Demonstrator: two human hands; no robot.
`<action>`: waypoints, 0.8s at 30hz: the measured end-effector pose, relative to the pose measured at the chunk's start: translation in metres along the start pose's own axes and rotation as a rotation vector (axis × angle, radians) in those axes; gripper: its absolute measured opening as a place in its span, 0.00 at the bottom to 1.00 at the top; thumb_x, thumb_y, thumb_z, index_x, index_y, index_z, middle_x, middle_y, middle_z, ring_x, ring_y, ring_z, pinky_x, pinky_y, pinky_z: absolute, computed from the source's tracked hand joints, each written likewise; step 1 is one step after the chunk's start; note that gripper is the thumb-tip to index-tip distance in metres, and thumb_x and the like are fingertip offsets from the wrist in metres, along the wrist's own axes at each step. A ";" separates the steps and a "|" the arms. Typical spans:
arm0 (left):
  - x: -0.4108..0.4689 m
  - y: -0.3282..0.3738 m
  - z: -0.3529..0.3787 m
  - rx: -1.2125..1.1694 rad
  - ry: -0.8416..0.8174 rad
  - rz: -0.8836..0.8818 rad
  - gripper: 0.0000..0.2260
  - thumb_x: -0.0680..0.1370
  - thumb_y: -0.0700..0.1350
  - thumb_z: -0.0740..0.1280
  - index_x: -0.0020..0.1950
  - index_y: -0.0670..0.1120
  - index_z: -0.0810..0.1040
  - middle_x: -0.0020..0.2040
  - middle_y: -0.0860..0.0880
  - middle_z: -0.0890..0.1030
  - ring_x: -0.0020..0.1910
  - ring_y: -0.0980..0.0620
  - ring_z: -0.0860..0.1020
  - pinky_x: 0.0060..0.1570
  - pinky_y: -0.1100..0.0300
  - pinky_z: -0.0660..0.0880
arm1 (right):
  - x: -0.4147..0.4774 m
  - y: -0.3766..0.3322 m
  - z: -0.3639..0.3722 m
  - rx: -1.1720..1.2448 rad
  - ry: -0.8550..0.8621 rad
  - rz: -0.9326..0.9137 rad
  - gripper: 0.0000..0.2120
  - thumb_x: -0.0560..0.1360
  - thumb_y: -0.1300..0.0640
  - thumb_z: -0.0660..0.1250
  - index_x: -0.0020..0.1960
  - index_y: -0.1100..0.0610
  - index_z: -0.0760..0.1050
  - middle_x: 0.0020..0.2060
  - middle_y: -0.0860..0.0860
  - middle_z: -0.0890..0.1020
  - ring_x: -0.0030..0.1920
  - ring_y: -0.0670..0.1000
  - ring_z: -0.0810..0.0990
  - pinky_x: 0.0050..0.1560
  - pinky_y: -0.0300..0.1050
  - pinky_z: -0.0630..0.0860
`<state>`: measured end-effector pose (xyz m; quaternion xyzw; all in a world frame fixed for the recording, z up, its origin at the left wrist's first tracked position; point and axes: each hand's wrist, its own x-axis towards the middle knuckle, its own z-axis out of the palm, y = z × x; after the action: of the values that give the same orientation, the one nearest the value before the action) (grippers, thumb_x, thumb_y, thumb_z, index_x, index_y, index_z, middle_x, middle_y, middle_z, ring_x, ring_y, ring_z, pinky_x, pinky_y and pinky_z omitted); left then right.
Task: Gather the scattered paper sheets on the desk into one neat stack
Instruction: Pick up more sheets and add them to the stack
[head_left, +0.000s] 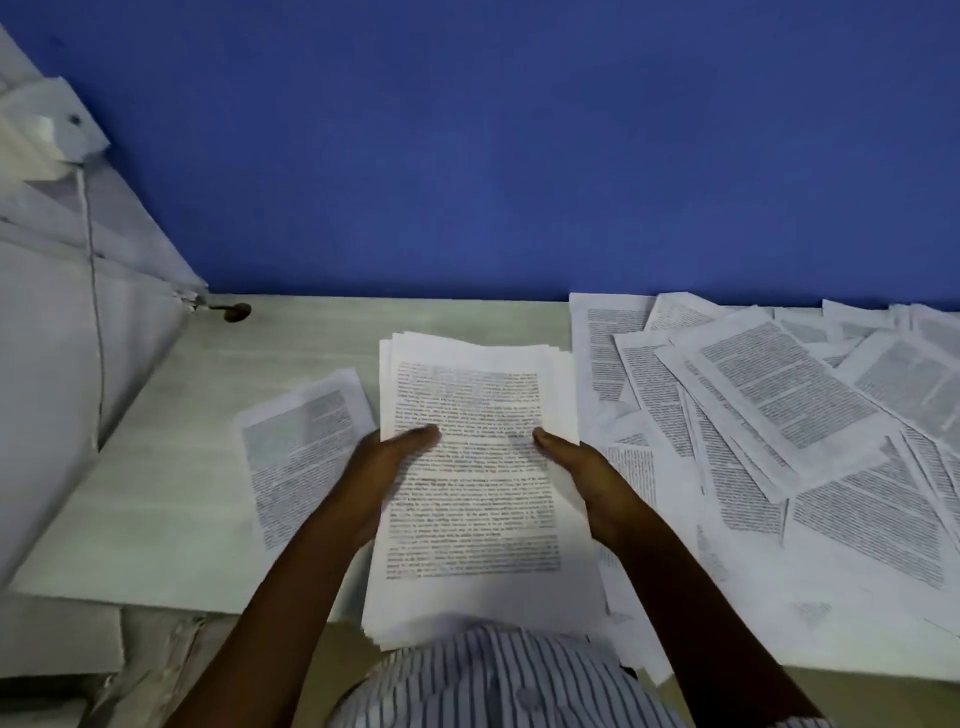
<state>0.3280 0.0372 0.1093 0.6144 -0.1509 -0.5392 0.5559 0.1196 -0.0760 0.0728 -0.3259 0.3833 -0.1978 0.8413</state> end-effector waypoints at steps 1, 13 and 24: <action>-0.003 -0.005 -0.009 0.018 -0.047 -0.031 0.13 0.78 0.40 0.68 0.63 0.42 0.80 0.57 0.43 0.84 0.54 0.43 0.84 0.53 0.52 0.81 | 0.003 0.009 0.009 -0.037 0.038 0.007 0.19 0.78 0.54 0.67 0.67 0.58 0.77 0.59 0.57 0.83 0.59 0.58 0.83 0.57 0.50 0.80; -0.004 -0.051 -0.155 0.204 0.286 0.044 0.14 0.78 0.38 0.70 0.64 0.45 0.79 0.56 0.49 0.83 0.54 0.50 0.81 0.57 0.57 0.77 | 0.055 0.108 0.085 -0.463 0.027 0.078 0.19 0.72 0.50 0.77 0.57 0.60 0.83 0.53 0.58 0.86 0.55 0.61 0.84 0.59 0.52 0.79; 0.032 -0.066 -0.233 0.373 0.468 -0.054 0.19 0.81 0.42 0.65 0.71 0.43 0.70 0.66 0.44 0.77 0.62 0.43 0.77 0.64 0.48 0.74 | 0.150 0.135 0.154 -1.276 0.066 -0.104 0.15 0.81 0.53 0.64 0.63 0.61 0.75 0.59 0.57 0.80 0.60 0.57 0.79 0.51 0.41 0.69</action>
<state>0.5059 0.1557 -0.0092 0.8173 -0.0985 -0.3606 0.4386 0.3444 -0.0062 -0.0234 -0.7744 0.4352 0.0190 0.4588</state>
